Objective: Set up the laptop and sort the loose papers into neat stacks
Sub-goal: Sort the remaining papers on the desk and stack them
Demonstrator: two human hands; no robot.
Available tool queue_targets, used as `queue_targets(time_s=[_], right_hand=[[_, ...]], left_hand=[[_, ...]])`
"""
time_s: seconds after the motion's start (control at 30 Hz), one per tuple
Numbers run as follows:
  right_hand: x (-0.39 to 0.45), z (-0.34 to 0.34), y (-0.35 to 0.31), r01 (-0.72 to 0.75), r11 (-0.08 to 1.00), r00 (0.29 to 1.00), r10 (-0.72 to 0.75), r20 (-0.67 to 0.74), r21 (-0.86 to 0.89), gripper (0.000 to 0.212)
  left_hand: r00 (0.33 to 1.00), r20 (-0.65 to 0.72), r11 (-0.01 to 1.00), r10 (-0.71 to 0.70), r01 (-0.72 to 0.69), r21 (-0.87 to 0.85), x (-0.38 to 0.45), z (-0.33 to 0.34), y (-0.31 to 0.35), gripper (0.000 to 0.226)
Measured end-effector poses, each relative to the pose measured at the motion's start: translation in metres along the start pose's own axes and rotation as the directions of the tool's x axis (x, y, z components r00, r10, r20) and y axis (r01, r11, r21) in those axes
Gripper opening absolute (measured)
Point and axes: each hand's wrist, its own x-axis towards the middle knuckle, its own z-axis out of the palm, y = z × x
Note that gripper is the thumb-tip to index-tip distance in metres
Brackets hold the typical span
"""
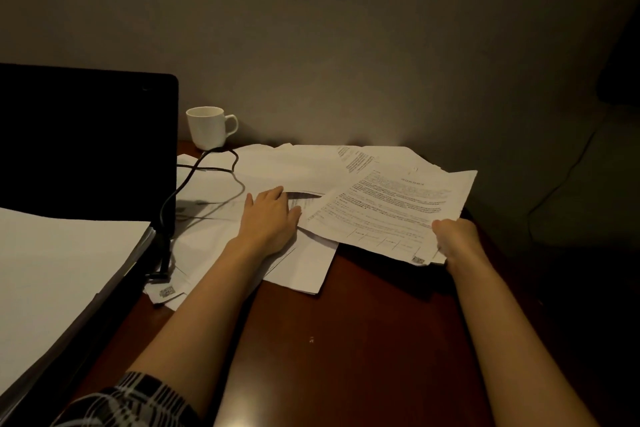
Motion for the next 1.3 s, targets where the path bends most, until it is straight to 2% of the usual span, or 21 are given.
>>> queue_targets(time_s=[0.07,0.13,0.2,0.27,0.3,0.37,0.47,0.5,0.53,0.63,0.73,0.77,0.83,0.87,0.93,1.0,1.07,1.17,1.2,1.23,1.3], right_hand=[[0.000,0.000,0.000,0.000,1.000,1.000,0.000,0.006,0.006,0.019],[-0.001,0.000,0.000,0.024,1.000,0.999,-0.024,0.035,-0.008,0.019],[-0.001,0.002,-0.001,0.052,0.999,0.996,-0.052,0.077,-0.004,0.021],[-0.002,0.004,0.000,0.066,0.998,0.991,-0.066,0.113,0.005,0.026],[-0.002,0.005,0.000,0.072,0.997,0.989,-0.073,0.129,0.012,0.029],[-0.003,0.005,0.000,0.092,0.995,0.985,-0.096,0.142,0.036,0.031],[-0.005,0.007,-0.001,0.102,0.991,0.976,-0.117,0.184,0.089,0.021],[-0.008,0.006,-0.002,0.083,0.988,0.971,-0.109,0.213,0.128,0.014],[-0.009,0.007,-0.002,0.074,0.984,0.964,-0.113,0.241,0.163,0.010],[-0.012,0.006,-0.003,0.077,0.974,0.941,-0.142,0.307,0.213,0.013],[-0.008,0.005,-0.003,0.059,0.976,0.931,-0.130,0.340,0.211,0.016],[-0.010,0.004,-0.005,0.053,0.975,0.926,-0.129,0.356,0.216,0.020],[-0.011,0.004,-0.006,0.034,0.965,0.916,-0.133,0.378,0.258,0.022],[-0.010,0.004,-0.006,0.033,0.961,0.913,-0.141,0.383,0.276,0.022],[-0.010,0.004,-0.006,0.062,0.958,0.899,-0.175,0.401,0.280,0.020],[-0.008,0.006,-0.005,0.115,0.965,0.883,-0.208,0.420,0.237,0.019],[-0.014,0.007,-0.007,0.193,0.964,0.875,-0.254,0.411,0.183,0.017],[-0.018,0.005,-0.013,0.172,0.908,0.838,-0.338,0.428,0.381,0.050],[-0.022,0.004,-0.017,0.189,0.878,0.824,-0.385,0.416,0.439,0.053],[-0.025,0.003,-0.020,0.266,0.855,0.811,-0.448,0.375,0.445,0.045],[-0.030,0.004,-0.024,0.500,0.802,0.798,-0.574,0.186,0.328,0.013]], left_hand=[[0.980,-0.187,0.985,0.063,-0.090,-0.145,-0.002,-0.005,0.002,0.041],[0.925,-0.369,0.922,0.091,-0.218,-0.320,-0.008,-0.016,0.007,0.034],[0.843,-0.519,0.862,0.145,-0.365,-0.351,-0.011,-0.032,0.011,0.036],[0.777,-0.612,0.818,0.148,-0.444,-0.366,-0.013,-0.046,0.011,0.044],[0.777,-0.621,0.775,0.099,-0.452,-0.442,-0.014,-0.052,0.011,0.046],[0.824,-0.565,0.615,-0.041,-0.425,-0.664,-0.019,-0.063,0.010,0.047],[0.909,-0.383,0.367,-0.164,-0.304,-0.879,-0.024,-0.069,0.011,0.047],[0.931,-0.325,0.335,-0.165,-0.257,-0.907,-0.024,-0.068,0.012,0.048],[0.949,-0.275,0.350,-0.154,-0.208,-0.913,-0.025,-0.066,0.013,0.049],[0.981,-0.140,0.481,-0.136,-0.058,-0.875,-0.027,-0.051,0.018,0.052],[0.970,-0.147,0.629,-0.192,0.006,-0.778,-0.028,-0.037,0.022,0.055],[0.967,-0.153,0.642,-0.204,0.014,-0.766,-0.029,-0.035,0.023,0.059],[0.968,-0.084,0.600,-0.237,0.078,-0.796,-0.028,-0.034,0.022,0.064],[0.973,-0.010,0.537,-0.229,0.118,-0.835,-0.030,-0.037,0.021,0.057],[0.981,0.160,0.342,-0.107,0.187,-0.921,-0.031,-0.040,0.021,0.033],[0.982,0.191,0.205,-0.010,0.189,-0.960,-0.031,-0.039,0.019,0.027],[0.993,0.121,0.129,0.001,0.120,-0.984,-0.031,-0.040,0.018,0.026],[0.997,-0.052,0.187,-0.056,-0.040,-0.982,-0.032,-0.043,0.020,0.031],[0.989,-0.126,0.215,-0.076,-0.107,-0.971,-0.032,-0.044,0.022,0.035],[0.974,-0.207,0.256,-0.089,-0.178,-0.950,-0.032,-0.045,0.025,0.037],[0.926,-0.360,0.372,-0.112,-0.297,-0.880,-0.034,-0.049,0.035,0.038]])
